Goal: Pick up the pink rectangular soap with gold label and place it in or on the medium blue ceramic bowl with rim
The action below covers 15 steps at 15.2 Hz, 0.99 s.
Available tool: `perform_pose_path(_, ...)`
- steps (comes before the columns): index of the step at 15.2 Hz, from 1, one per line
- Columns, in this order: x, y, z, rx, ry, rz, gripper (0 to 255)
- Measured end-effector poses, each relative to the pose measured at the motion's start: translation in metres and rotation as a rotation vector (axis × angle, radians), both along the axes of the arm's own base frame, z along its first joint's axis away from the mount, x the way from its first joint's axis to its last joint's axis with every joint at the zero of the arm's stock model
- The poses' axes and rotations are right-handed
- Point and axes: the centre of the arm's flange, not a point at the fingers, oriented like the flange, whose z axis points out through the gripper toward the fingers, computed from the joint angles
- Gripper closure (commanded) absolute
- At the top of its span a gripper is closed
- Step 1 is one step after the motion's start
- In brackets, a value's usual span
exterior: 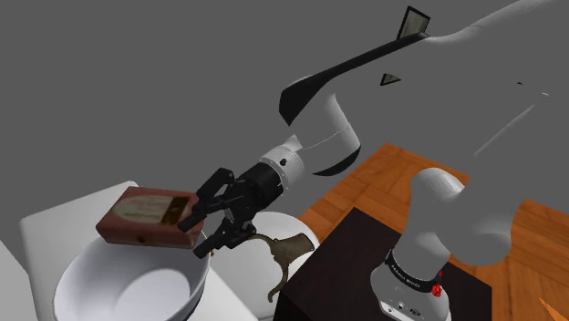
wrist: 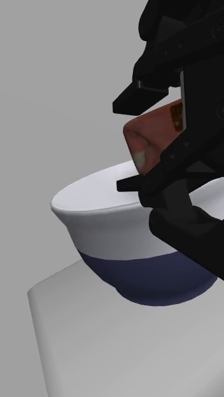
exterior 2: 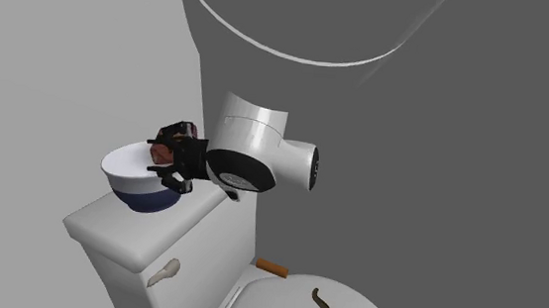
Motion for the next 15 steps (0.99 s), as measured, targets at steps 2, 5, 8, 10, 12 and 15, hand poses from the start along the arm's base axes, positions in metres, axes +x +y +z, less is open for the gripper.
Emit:
perform_pose_path(2,0.000,0.000,0.000,0.000,0.001,-0.001,0)
perform_pose_path(5,0.001,0.000,0.007,0.017,-0.006,0.000,0)
perform_pose_path(8,0.002,0.001,0.007,0.022,-0.007,0.003,0)
perform_pose_path(10,0.002,-0.015,0.007,0.014,-0.001,0.001,0)
perform_pose_path(12,0.003,-0.037,0.008,0.001,0.001,-0.005,0)
perform_pose_path(15,0.002,-0.049,0.007,-0.006,0.004,-0.007,0)
